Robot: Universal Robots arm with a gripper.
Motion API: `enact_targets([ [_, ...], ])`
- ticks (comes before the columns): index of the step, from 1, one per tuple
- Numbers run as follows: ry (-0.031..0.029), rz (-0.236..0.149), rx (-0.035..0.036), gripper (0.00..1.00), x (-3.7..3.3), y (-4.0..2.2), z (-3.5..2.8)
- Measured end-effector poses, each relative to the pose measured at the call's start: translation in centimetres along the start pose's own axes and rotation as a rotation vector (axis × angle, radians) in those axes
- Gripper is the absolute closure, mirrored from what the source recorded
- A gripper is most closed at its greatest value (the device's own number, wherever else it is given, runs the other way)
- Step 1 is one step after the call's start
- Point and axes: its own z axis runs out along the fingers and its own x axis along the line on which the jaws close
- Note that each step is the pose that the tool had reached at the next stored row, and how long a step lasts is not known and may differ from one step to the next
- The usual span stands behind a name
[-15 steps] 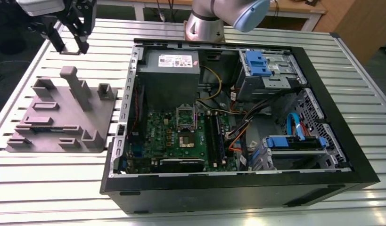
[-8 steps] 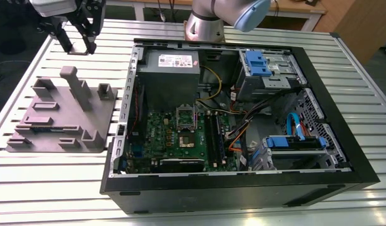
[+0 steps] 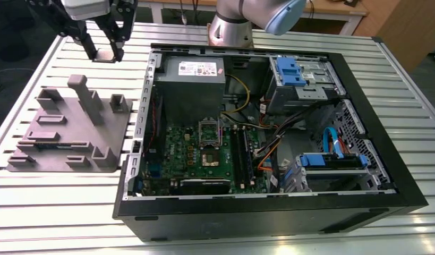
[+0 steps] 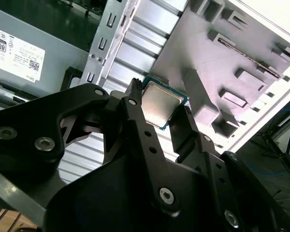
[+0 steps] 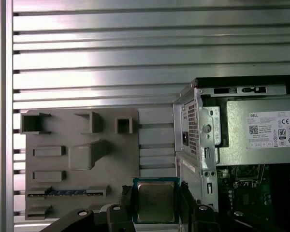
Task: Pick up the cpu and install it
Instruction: 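Pick up the cpu and move it towards the insertion slot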
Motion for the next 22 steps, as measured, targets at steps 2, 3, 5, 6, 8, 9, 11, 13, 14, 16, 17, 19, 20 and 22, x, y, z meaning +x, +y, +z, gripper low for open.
enact_targets([
  [2, 0.0000, 0.000, 0.0000, 0.53, -0.31, 0.02, 0.01],
  [3, 0.0001, 0.000, 0.0001, 0.53, -0.48, 0.02, 0.01],
  [5, 0.0000, 0.000, 0.0001, 0.53, -0.78, 0.04, 0.02],
  [6, 0.0001, 0.000, 0.0001, 0.53, -0.85, 0.05, 0.02],
  [8, 0.0000, 0.000, 0.0001, 0.53, -0.86, 0.04, 0.02],
  [9, 0.0000, 0.000, 0.0000, 0.53, -0.87, 0.05, 0.02],
  [11, 0.0000, 0.000, 0.0001, 0.53, -0.89, 0.05, 0.02],
  [13, 0.0000, 0.000, 0.0001, 0.53, -0.89, 0.05, 0.02],
  [14, 0.0000, 0.000, 0.0001, 0.53, -0.89, 0.05, 0.02],
  [16, 0.0000, 0.000, 0.0001, 0.53, -0.90, 0.05, 0.02],
  [17, 0.0000, 0.000, 0.0001, 0.53, -0.90, 0.05, 0.02],
  [19, 0.0001, 0.000, 0.0001, 0.53, -0.90, 0.05, 0.02],
  [20, 0.0000, 0.000, 0.0001, 0.53, -0.94, 0.05, 0.02],
  [22, 0.0001, 0.000, 0.0001, 0.53, -1.46, 0.08, 0.02],
])
